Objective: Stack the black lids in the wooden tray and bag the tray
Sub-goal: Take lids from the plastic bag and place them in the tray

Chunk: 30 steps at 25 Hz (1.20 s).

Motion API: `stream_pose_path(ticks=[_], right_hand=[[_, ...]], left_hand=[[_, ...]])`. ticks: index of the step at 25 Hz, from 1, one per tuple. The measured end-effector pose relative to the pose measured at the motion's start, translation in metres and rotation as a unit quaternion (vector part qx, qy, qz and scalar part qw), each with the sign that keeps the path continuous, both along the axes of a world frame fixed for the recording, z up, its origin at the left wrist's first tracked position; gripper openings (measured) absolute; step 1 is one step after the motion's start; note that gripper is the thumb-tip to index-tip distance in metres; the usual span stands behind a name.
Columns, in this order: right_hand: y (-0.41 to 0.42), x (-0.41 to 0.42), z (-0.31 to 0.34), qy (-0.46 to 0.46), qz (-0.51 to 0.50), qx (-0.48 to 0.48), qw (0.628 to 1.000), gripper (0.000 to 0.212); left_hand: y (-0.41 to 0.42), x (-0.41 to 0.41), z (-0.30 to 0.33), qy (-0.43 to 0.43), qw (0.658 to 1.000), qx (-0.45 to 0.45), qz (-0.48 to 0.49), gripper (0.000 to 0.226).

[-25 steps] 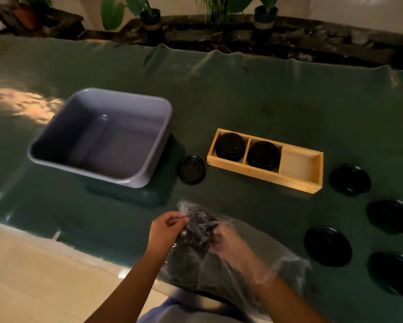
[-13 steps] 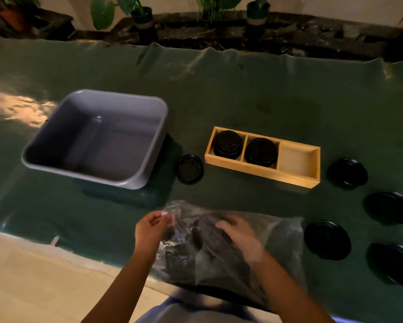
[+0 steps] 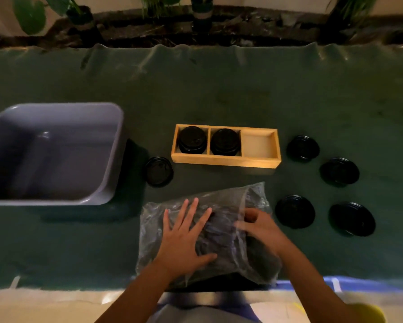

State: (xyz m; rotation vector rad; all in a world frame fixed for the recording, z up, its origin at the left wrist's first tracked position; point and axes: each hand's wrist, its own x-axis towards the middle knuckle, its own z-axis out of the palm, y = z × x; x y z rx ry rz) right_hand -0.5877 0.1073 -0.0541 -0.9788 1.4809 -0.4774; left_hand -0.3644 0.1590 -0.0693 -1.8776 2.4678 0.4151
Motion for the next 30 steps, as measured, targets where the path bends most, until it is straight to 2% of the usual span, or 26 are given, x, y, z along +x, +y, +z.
stream_pose_path(ticks=[3, 7, 9, 13, 16, 18, 21, 24, 27, 30], right_hand=[[0.012, -0.047, 0.011, 0.026, -0.114, -0.002, 0.993, 0.039], [0.012, -0.088, 0.038, -0.03, -0.221, -0.042, 0.974, 0.03], [0.006, -0.094, 0.052, -0.053, -0.235, -0.061, 0.969, 0.02], [-0.031, -0.1, 0.072, -0.115, -0.238, -0.083, 0.961, 0.014], [-0.096, -0.102, 0.077, -0.14, -0.219, -0.088, 0.962, 0.007], [-0.146, -0.097, 0.07, -0.117, -0.184, -0.081, 0.973, 0.006], [-0.203, -0.09, 0.051, -0.057, -0.124, -0.041, 0.99, 0.036], [-0.228, -0.087, 0.024, 0.048, -0.053, -0.032, 0.997, 0.038], [-0.237, -0.091, 0.01, 0.173, 0.006, -0.082, 0.981, 0.038], [-0.24, -0.097, 0.002, 0.219, 0.04, -0.115, 0.968, 0.044]], left_hand=[[-0.009, -0.001, -0.011, -0.04, 0.998, 0.044, -0.014, 0.102], [-0.01, -0.006, -0.021, -0.06, 0.995, 0.082, -0.013, 0.102], [-0.011, -0.005, -0.024, -0.071, 0.992, 0.103, -0.007, 0.103], [-0.013, -0.009, -0.024, -0.103, 0.984, 0.143, -0.01, 0.105], [-0.013, -0.012, -0.013, -0.062, 0.992, 0.105, 0.014, 0.097], [-0.013, -0.015, -0.001, -0.027, 0.998, 0.041, 0.043, 0.081], [-0.018, -0.04, 0.02, 0.017, 0.991, -0.031, 0.131, 0.062], [-0.033, -0.076, 0.032, 0.048, 0.979, -0.022, 0.199, 0.06], [-0.057, -0.114, 0.036, 0.068, 0.978, -0.035, 0.193, 0.057], [-0.071, -0.147, 0.033, 0.098, 0.974, -0.039, 0.199, 0.051]])
